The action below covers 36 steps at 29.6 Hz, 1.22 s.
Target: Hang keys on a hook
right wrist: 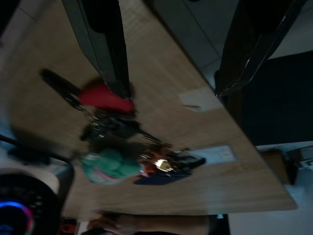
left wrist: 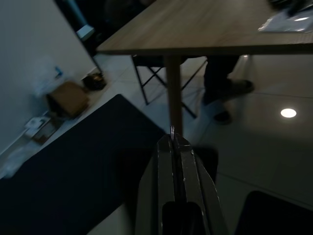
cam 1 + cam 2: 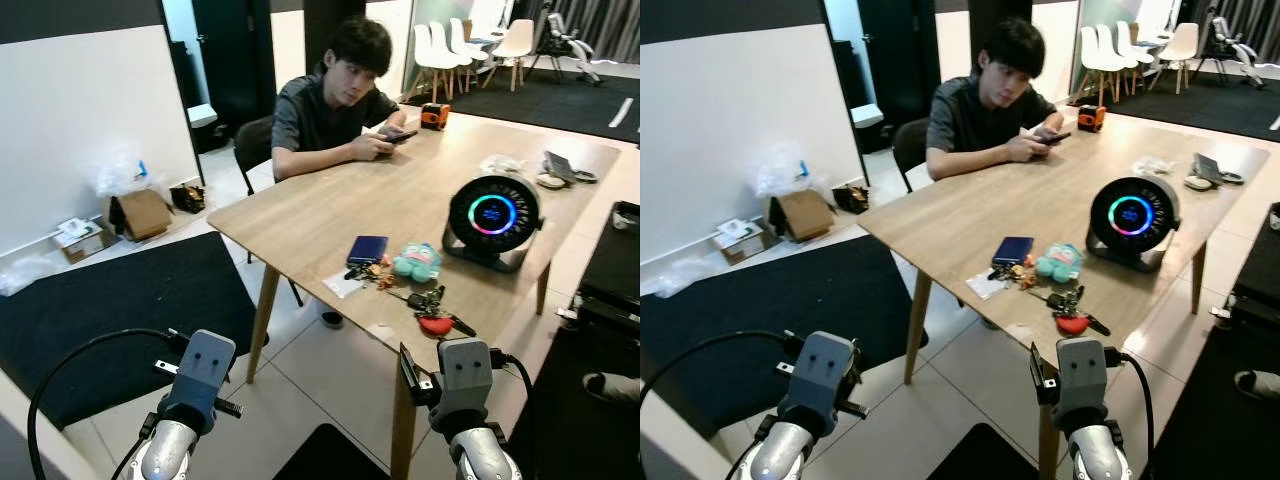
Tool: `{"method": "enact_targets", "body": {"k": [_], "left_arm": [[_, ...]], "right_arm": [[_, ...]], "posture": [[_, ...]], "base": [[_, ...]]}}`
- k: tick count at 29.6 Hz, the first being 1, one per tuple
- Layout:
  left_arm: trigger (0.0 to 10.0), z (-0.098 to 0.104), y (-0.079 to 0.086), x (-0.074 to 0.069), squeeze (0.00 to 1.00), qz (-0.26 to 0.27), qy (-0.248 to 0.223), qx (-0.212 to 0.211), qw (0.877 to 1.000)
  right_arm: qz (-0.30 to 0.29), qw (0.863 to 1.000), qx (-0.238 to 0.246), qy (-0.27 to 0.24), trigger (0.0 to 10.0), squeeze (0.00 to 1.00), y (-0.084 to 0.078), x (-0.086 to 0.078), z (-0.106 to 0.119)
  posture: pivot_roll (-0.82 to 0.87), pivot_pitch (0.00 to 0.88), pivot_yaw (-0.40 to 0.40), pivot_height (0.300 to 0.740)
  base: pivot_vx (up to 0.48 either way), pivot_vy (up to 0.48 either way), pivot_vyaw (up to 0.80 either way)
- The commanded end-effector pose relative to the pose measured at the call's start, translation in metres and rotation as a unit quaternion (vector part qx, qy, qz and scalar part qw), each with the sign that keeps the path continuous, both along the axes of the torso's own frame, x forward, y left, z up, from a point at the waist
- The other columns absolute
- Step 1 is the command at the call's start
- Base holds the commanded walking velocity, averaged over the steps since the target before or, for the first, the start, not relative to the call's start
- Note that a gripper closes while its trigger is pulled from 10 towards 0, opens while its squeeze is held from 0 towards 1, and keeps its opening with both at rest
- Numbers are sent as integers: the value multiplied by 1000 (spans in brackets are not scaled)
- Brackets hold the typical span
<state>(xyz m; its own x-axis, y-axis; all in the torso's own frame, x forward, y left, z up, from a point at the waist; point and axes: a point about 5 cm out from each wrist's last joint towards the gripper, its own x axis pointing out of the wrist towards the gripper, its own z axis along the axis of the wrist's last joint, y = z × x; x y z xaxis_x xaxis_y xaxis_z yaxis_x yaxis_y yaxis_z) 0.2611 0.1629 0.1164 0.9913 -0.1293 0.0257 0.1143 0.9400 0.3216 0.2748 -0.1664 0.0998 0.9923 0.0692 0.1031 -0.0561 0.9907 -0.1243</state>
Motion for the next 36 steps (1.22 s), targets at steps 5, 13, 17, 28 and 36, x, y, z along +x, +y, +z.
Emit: {"method": "enact_targets", "body": {"k": [5,13,17,28,36], "left_arm": [[10000,-4,3,-2,0,7,8,3,1000],[10000,-4,3,-3,0,8,9,4,1000],[10000,-4,3,-4,0,8,9,3,1000],[10000,-5,4,-6,0,8,11,3,1000],[10000,-6,3,-6,0,9,12,3,1000]], "right_arm": [[1,1000,0,4,10000,0,0,-2,-2],[2,1000,-1,5,10000,0,0,-2,-2],[3,1000,-2,6,10000,0,0,-2,-3],[2,1000,-2,7,10000,0,1,-3,-3],[1,1000,-2,8,10000,0,0,-3,-3]], "posture": [[32,54,28,740],[34,56,27,740],[35,59,27,740],[36,63,27,740],[37,66,27,740]], "base": [[0,0,800],[0,0,800],[0,0,800],[0,0,800],[0,0,800]]}}
